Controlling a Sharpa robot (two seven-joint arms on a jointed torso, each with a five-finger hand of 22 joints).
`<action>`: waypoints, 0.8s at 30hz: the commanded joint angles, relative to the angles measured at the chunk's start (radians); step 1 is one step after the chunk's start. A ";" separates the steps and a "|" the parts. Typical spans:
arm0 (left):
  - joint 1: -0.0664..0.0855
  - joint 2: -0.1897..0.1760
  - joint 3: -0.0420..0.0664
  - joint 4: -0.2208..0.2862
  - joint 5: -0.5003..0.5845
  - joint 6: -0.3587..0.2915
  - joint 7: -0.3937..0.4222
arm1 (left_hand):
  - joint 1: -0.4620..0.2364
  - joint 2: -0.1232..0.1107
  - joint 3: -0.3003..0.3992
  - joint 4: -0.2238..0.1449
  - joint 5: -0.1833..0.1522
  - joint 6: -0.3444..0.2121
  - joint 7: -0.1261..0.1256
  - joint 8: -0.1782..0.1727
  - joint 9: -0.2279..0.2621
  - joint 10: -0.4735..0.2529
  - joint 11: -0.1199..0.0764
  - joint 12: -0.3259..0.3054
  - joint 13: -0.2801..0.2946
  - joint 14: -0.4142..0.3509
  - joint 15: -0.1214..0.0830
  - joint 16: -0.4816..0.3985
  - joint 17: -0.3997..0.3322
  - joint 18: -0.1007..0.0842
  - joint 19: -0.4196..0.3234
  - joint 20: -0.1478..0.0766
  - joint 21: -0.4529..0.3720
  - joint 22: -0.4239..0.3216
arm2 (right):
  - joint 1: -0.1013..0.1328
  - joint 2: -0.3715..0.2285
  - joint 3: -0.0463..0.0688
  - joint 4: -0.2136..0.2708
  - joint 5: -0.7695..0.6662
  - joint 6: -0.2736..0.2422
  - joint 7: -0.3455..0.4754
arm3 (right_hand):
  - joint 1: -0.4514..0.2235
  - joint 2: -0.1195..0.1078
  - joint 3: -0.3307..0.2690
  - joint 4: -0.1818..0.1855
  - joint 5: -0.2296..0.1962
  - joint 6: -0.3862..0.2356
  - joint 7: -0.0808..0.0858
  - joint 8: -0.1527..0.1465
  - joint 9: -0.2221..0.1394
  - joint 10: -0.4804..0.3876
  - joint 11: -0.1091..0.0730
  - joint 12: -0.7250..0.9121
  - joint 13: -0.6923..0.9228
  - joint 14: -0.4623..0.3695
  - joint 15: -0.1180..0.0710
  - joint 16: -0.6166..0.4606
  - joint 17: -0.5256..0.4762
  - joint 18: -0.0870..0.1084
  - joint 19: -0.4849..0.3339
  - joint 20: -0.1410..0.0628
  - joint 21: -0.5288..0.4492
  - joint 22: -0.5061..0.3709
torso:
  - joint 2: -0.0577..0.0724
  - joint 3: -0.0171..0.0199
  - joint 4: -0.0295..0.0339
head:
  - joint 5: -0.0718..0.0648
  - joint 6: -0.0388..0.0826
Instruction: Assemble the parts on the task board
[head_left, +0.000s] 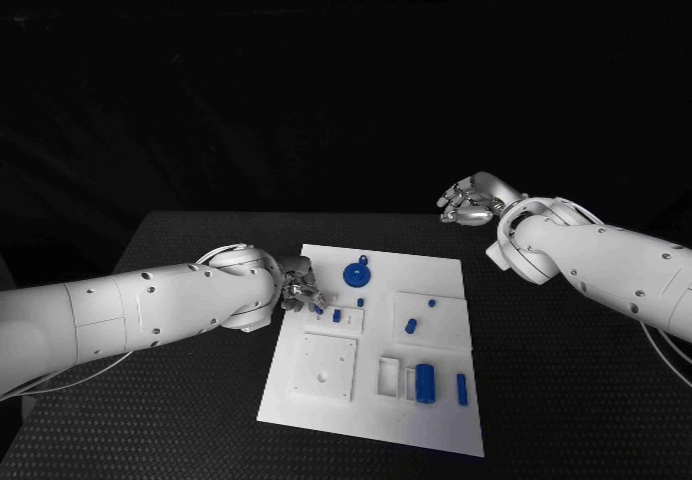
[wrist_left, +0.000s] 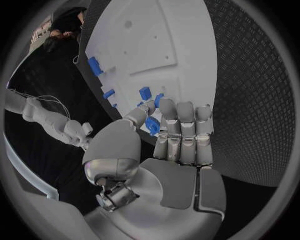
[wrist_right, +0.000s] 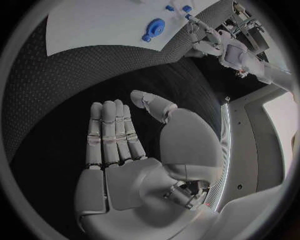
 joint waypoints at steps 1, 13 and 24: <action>-0.004 0.003 0.000 0.000 -0.004 0.012 0.000 | 0.014 0.001 0.026 -0.022 0.003 0.028 -0.024 0.002 0.002 0.044 -0.045 -0.006 0.001 0.007 -0.011 -0.005 -0.001 0.016 0.006 -0.076 -0.003 0.001 | 0.000 0.000 0.000 0.001 -0.001 0.005 0.010 | -0.009 -0.001 -0.006 -0.001 0.005 -0.005 0.001 0.004 -0.001 0.001 0.005 0.005 -0.002 -0.008 -0.001 0.004 -0.001 -0.001 -0.004 0.004 -0.004 0.022 | 0.000 -0.0003 -0.0007 | 0.000 -0.001; -0.005 0.001 0.000 0.003 -0.003 0.034 0.001 | 0.014 0.001 0.026 -0.022 0.003 0.029 -0.024 0.000 0.002 0.044 -0.045 -0.007 0.002 0.007 -0.011 -0.005 0.000 0.016 0.006 -0.075 -0.004 0.002 | 0.000 -0.001 0.000 0.001 -0.001 0.005 0.009 | -0.009 0.000 -0.006 -0.001 0.005 -0.005 0.001 0.004 -0.001 0.001 0.005 0.006 -0.002 -0.008 -0.001 0.004 -0.002 0.000 -0.004 0.004 -0.004 0.022 | 0.000 -0.0009 -0.0001 | 0.000 -0.003; -0.005 0.002 0.000 0.004 -0.002 0.056 0.000 | 0.015 0.001 0.027 -0.023 0.003 0.029 -0.024 -0.001 0.002 0.044 -0.045 -0.008 0.002 0.007 -0.011 -0.006 0.000 0.016 0.006 -0.075 -0.004 0.002 | 0.000 0.001 0.000 0.000 -0.001 0.011 0.007 | -0.009 0.000 -0.006 -0.001 0.006 -0.005 0.001 0.004 -0.002 0.001 0.005 0.006 -0.003 -0.008 -0.001 0.005 -0.003 0.000 -0.004 0.004 -0.004 0.022 | -0.001 -0.0006 0.0001 | 0.002 -0.002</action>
